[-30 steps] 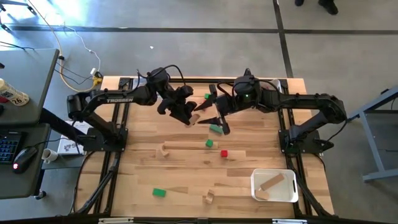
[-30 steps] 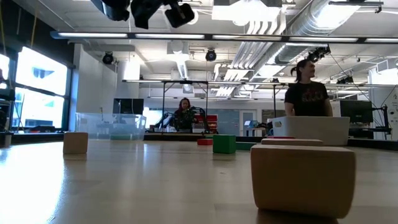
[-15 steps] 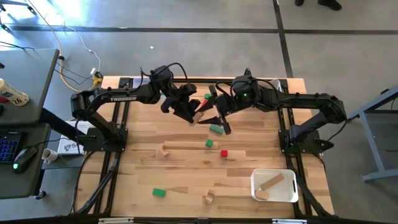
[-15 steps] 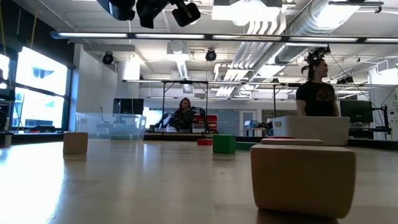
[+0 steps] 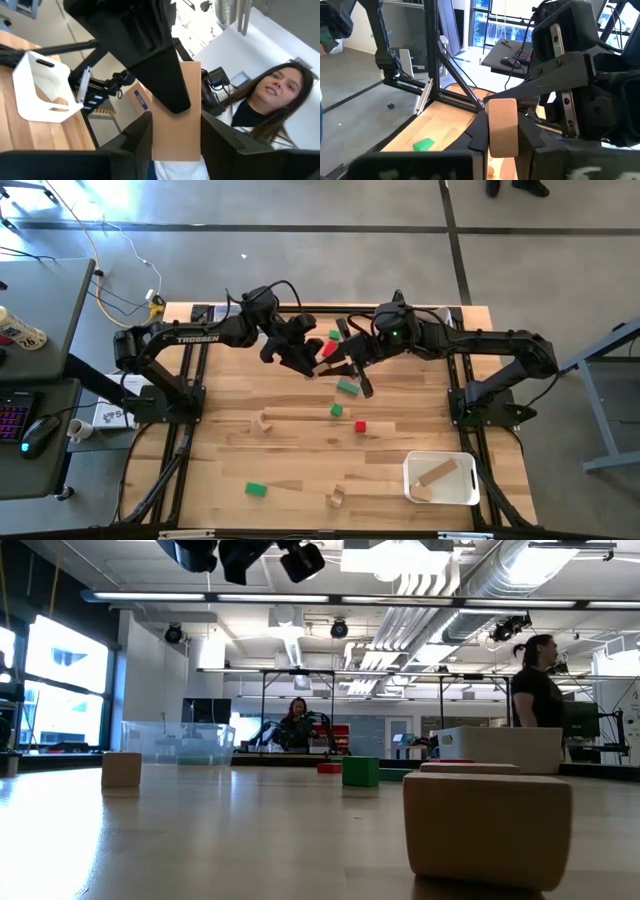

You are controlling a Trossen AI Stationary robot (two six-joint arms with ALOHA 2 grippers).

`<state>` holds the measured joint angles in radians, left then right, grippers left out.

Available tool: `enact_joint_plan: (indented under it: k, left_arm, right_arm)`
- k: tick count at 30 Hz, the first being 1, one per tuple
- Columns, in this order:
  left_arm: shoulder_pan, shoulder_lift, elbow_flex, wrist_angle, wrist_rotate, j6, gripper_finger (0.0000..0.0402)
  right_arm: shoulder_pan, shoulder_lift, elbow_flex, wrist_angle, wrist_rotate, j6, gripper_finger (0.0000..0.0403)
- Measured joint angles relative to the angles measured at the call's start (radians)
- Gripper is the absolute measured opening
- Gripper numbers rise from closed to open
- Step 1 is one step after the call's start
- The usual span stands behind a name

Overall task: Sort & place blocks by color
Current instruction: Put the brown block into the white bin

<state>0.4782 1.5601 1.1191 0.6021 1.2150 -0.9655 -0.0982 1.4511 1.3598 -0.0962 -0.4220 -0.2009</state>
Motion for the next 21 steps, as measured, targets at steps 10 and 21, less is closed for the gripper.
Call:
enact_joint_plan:
  k: [10,21]
  left_arm:
    - [0.002,0.002,-0.002,-0.042,-0.074,0.134,0.0139]
    - [0.000,0.001,-0.001,-0.334,-0.213,0.398,0.0140]
  right_arm:
    - [-0.007,-0.002,0.004,-0.112,0.064,0.073,0.0032]
    - [-0.008,0.004,0.000,-0.265,0.104,0.188,0.0032]
